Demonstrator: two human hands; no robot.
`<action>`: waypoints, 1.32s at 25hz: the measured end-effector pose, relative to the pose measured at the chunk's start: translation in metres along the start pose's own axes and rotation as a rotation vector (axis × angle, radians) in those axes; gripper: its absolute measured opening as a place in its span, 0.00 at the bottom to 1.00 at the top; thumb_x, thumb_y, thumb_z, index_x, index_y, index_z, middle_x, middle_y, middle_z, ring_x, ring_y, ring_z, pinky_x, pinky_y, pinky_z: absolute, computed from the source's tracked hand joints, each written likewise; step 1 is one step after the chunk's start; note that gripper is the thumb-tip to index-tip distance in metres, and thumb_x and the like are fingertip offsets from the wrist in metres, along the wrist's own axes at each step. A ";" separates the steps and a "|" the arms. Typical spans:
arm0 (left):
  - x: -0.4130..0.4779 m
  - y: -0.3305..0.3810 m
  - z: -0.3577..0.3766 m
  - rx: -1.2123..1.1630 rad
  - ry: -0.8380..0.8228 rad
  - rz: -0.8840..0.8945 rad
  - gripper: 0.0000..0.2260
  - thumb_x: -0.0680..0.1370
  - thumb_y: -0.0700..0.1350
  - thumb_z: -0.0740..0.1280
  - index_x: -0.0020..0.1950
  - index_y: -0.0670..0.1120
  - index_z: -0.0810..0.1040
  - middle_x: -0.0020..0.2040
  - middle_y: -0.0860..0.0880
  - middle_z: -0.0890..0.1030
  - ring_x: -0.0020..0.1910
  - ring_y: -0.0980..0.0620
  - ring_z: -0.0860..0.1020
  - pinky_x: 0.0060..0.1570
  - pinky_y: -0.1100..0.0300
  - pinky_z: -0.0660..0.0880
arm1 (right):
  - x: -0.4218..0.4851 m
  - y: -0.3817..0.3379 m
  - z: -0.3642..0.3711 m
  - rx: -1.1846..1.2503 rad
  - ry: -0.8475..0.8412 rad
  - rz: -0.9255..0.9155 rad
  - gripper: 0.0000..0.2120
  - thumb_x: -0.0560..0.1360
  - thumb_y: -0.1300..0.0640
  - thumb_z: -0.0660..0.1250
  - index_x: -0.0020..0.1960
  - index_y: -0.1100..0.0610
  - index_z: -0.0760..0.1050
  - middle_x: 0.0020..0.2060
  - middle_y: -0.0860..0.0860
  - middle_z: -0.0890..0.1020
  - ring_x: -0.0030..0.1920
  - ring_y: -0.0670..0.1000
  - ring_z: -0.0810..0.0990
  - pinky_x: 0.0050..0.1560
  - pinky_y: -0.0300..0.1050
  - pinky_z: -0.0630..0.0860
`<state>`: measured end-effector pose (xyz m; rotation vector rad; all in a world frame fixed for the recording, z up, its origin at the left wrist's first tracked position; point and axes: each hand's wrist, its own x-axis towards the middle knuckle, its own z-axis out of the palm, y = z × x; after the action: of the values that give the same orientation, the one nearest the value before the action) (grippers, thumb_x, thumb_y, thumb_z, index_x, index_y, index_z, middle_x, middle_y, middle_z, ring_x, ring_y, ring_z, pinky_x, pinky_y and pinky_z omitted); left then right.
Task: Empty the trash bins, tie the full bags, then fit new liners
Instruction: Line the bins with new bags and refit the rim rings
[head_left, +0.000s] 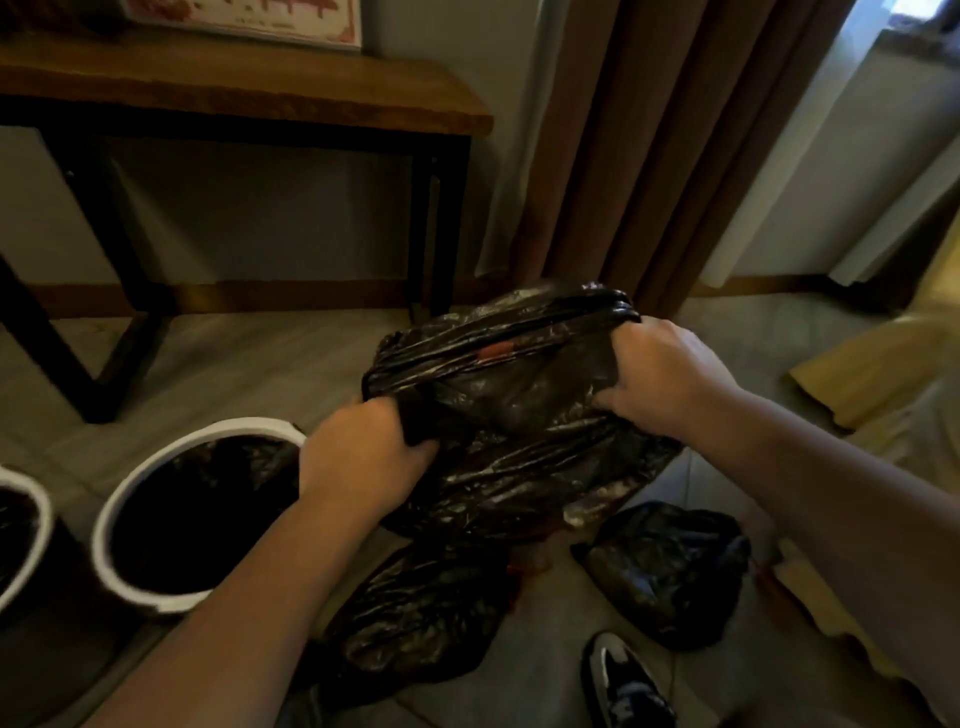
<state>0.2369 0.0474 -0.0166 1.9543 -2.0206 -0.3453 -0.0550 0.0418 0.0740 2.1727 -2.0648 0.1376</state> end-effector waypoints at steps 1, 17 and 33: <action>0.012 0.017 0.010 0.007 -0.012 0.008 0.15 0.74 0.63 0.73 0.44 0.55 0.73 0.40 0.53 0.76 0.39 0.48 0.77 0.35 0.55 0.72 | 0.003 0.023 0.011 0.055 0.030 0.009 0.13 0.71 0.52 0.77 0.51 0.50 0.77 0.47 0.48 0.75 0.44 0.52 0.77 0.41 0.45 0.75; 0.177 0.229 0.186 -0.431 -0.519 0.174 0.31 0.71 0.38 0.76 0.69 0.64 0.78 0.59 0.65 0.80 0.56 0.63 0.80 0.49 0.69 0.78 | 0.090 0.299 0.217 0.735 -0.442 0.424 0.21 0.69 0.62 0.82 0.57 0.46 0.81 0.49 0.45 0.82 0.49 0.46 0.80 0.41 0.35 0.74; 0.263 0.279 0.344 0.403 -0.908 0.071 0.06 0.78 0.39 0.70 0.54 0.43 0.80 0.44 0.46 0.77 0.40 0.48 0.78 0.43 0.57 0.76 | 0.192 0.236 0.361 0.063 -1.027 -0.335 0.07 0.81 0.60 0.68 0.57 0.61 0.81 0.56 0.59 0.82 0.47 0.58 0.81 0.56 0.51 0.77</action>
<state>-0.1586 -0.2178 -0.2141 2.1709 -2.8800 -1.0269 -0.2916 -0.2186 -0.2419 2.9346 -1.9721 -1.1863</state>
